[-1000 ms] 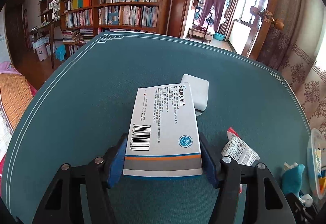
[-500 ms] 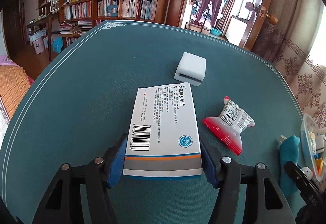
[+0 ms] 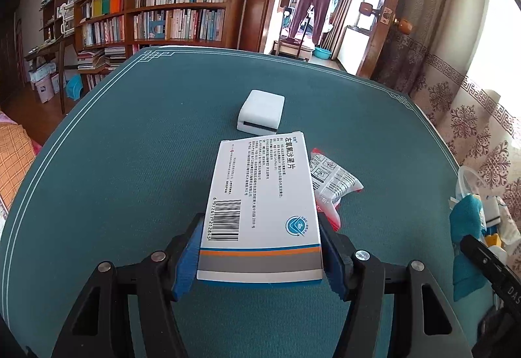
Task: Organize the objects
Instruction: 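Carry the blue towel bag into the clear bowl and open the right gripper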
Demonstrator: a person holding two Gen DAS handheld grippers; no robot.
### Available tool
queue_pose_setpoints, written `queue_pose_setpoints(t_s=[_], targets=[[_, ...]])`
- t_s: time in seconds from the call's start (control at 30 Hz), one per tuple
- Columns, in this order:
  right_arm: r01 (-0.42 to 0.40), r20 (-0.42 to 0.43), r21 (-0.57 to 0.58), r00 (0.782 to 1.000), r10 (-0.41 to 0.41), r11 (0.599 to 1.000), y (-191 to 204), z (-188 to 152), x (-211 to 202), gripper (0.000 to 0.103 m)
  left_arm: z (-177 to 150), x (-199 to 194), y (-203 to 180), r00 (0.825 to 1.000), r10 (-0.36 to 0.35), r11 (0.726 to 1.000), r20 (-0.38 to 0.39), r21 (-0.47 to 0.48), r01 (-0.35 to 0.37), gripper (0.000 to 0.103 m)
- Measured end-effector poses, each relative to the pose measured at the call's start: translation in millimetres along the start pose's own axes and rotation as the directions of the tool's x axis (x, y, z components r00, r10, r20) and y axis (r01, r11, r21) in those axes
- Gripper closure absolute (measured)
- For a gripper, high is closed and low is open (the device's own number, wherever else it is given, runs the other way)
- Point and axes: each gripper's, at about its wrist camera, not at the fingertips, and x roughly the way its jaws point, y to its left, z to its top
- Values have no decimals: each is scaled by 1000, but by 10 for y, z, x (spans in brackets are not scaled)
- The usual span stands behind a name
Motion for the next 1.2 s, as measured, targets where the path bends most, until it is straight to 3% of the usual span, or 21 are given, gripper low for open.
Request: queue_pose_setpoints(t_s=[0.13,0.5,0.7,0.8,1.03,1.2], targets=[[22,31,10,999,-22,1000,-109,112,-189,63,0,-17,-61,1000,-17,1000,3,14,17,36],[190,75,42,978,-193,981,-665,639,-348,63,-29,-82,-226,998,-59,997,7,53,59,36],[274,9,88,961,-275,958,-1083,932,-161,63,-61,-93,-288,997,-74,995,4,72,73,36],[335,-19,82,942,-335,939,-1210,1017,-46,63,-70,-96,-299,997,-76,994,3,76,76,36],[392,-64,78,920,-388,917,-1351,1147,143,62,-83,-76,-297,996,-83,994,-6,76,84,36],[397,-68,90,917,-392,913,-1390,1174,159,62,-94,-51,-303,996,-89,993,-15,75,90,36]])
